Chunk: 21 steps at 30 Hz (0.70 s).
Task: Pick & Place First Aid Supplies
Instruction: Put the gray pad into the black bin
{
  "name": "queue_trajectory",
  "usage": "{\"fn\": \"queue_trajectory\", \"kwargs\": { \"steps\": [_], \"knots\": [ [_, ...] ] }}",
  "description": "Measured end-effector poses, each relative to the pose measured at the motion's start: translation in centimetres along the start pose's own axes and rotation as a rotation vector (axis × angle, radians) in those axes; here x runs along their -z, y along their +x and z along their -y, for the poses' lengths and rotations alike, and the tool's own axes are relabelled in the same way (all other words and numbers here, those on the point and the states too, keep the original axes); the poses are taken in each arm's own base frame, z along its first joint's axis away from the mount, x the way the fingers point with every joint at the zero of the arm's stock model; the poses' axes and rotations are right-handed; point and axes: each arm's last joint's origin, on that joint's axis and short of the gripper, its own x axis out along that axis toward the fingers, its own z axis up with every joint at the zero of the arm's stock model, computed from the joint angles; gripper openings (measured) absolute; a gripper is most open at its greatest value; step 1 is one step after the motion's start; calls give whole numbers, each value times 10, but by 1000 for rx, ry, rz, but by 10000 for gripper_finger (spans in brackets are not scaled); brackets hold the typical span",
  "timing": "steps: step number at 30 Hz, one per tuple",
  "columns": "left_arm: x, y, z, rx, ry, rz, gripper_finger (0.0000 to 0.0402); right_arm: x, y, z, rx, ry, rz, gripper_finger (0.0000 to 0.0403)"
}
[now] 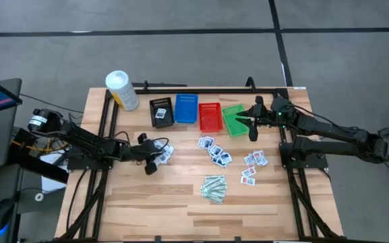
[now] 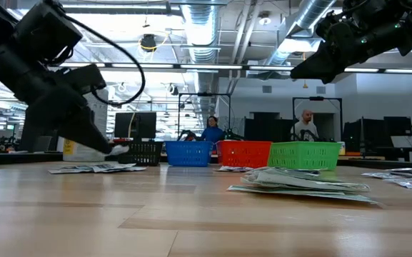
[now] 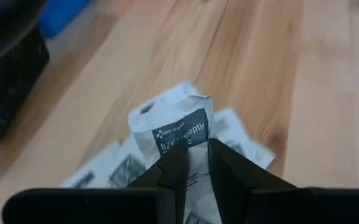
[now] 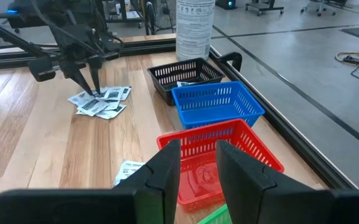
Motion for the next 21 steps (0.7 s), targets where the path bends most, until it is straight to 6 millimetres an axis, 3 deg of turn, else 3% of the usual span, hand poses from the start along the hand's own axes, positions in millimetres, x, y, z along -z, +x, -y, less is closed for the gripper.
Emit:
{"fn": "queue_trajectory", "kwargs": {
  "steps": [10,16,21],
  "knots": [
    [-15,-1,3,-9,127,153,61,0,0,0,0,0,0,98],
    [-33,-4,-3,-207,216,310,61,0,0,0,0,0,0,98],
    [-51,-4,-21,-340,183,421,61,0,0,0,0,0,0,98]
  ]
}}
